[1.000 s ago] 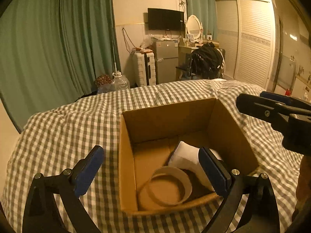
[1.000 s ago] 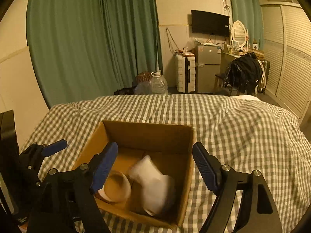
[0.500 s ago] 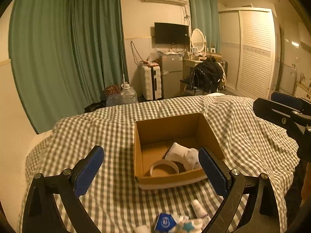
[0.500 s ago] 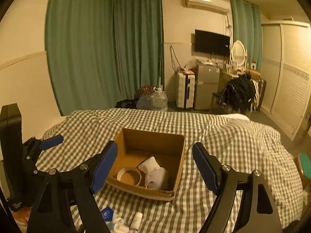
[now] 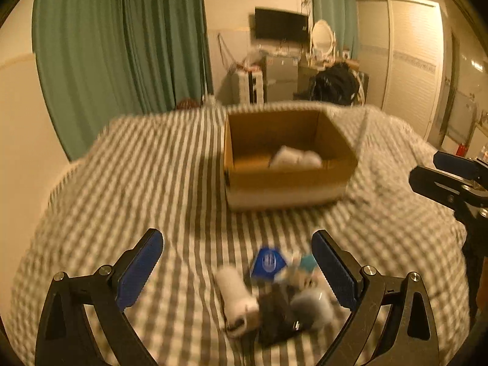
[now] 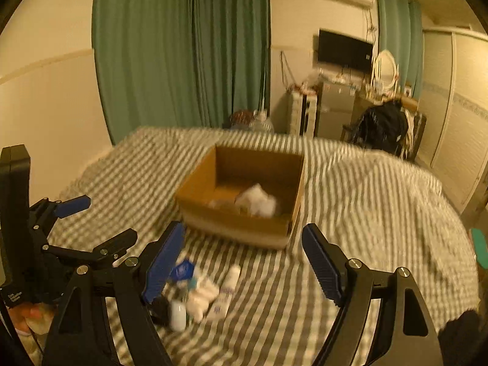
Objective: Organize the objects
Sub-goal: 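Grasp the black cup with the left tool while the right tool grasps the plush toy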
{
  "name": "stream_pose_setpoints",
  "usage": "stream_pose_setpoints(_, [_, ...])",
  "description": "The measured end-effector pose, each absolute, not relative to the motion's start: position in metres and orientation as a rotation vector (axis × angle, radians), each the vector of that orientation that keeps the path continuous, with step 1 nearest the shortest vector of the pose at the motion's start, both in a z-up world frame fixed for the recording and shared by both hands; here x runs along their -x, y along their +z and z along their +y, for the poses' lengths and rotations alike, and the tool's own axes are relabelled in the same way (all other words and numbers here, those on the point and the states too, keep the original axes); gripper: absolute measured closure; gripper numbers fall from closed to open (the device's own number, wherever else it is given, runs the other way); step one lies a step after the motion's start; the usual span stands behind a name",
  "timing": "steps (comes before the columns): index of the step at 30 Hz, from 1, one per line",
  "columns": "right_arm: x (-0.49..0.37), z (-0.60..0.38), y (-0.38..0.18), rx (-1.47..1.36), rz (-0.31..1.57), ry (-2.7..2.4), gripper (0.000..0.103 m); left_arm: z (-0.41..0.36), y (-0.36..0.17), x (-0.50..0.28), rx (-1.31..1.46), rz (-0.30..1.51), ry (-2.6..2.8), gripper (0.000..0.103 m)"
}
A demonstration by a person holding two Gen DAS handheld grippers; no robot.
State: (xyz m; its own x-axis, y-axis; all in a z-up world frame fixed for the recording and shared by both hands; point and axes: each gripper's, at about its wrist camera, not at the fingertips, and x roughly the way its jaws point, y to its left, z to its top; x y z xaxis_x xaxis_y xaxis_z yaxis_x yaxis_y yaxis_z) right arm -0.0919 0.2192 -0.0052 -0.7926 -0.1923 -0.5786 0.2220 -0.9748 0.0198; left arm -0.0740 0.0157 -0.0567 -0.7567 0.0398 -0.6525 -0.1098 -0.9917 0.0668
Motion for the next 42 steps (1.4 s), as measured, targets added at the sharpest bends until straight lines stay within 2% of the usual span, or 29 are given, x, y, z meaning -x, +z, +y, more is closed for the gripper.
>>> stream_pose_setpoints(6, [0.099,0.218,-0.073,-1.088,0.071,-2.742,0.024,0.026,-0.114,0.057,1.191,0.200,2.763,0.003])
stream_pose_setpoints(14, [0.107,0.221,-0.109,-1.186,0.046,-2.712,0.024,0.037,-0.136,0.056,1.226,0.216,2.674,0.005])
stream_pose_setpoints(16, [0.107,0.223,-0.110,-1.189,0.035,-2.713,0.024,0.038,-0.140,0.057,1.244,0.190,2.636,0.019])
stream_pose_setpoints(18, [0.108,0.223,-0.112,-1.196,0.029,-2.711,0.024,0.039,-0.141,0.057,1.243,0.167,2.614,0.024])
stream_pose_setpoints(21, [0.106,0.221,-0.112,-1.201,0.034,-2.710,0.024,0.039,-0.137,0.055,1.222,0.142,2.587,0.045])
stream_pose_setpoints(35, [0.104,0.212,-0.113,-1.208,0.062,-2.686,0.024,0.005,-0.091,0.054,1.116,-0.034,2.655,0.046])
stream_pose_setpoints(42, [0.123,0.192,-0.120,-1.238,0.134,-2.626,0.024,-0.016,-0.076,0.072,1.094,-0.043,2.734,0.046])
